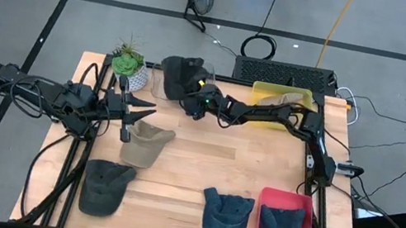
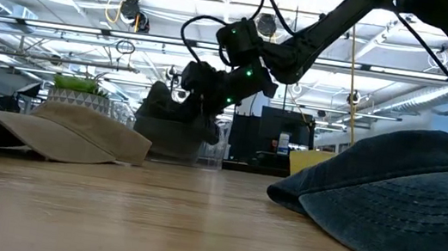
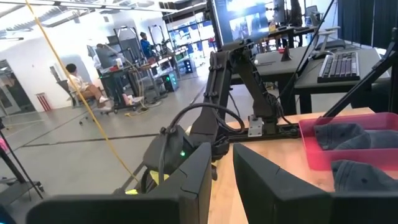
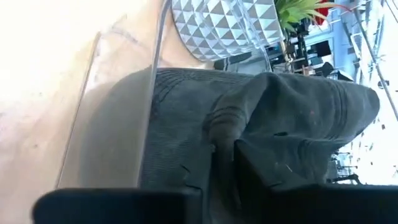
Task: Pick & Place hat
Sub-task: Put the right black cap into the transparent bin
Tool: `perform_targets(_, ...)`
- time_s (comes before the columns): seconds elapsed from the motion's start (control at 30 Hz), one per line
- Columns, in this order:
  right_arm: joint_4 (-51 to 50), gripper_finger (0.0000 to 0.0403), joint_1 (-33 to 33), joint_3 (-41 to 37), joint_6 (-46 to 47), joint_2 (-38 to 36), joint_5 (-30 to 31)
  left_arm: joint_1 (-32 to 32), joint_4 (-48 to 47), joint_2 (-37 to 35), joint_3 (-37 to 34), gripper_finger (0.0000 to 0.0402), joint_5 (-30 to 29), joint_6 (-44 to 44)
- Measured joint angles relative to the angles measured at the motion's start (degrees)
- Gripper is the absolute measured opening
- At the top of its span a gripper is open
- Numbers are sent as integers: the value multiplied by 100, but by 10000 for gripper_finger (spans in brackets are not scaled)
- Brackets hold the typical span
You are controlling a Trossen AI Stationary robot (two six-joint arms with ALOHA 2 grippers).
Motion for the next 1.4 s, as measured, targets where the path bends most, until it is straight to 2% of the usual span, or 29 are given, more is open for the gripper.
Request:
perform_targets(0.17,313,95,34,0,-4,-13,96,0,-18,0,0,78,-2,-11)
perform_targets(0.4,642,127,208,0,-188,-33,957,0,-142,2,1,78,-2,-70)
perform_targets(0.5,707,129,227,0,98,-33,1177,0,-142,2,1,78,-2,-109)
perform_targets(0.63,730,129,205,0,1050,-33,1125,0,-143,2,1,78,-2,-118)
perform_targets(0.83,1043,130,96,0,3515,-33,-200,0,-140,2,2,78,-2,-129)
perform_targets(0.93,1356,130,63,24,4502,-37,-387,0,-69,2,2,78,-2,-107)
perform_targets(1.03,1086,132,57,249,4882,-9,-342,0,51,2,2,78,-2,-92)
perform_targets(1.17,145,149,68,490,4893,-14,-277,0,47,2,2,78,-2,-89)
perform_targets(1.33,-1190,176,70,483,4786,-234,465,0,-45,0,2,78,-2,-161)
perform_targets(1.4,-1592,180,65,485,4838,-353,582,-1,-196,0,2,78,-4,-310)
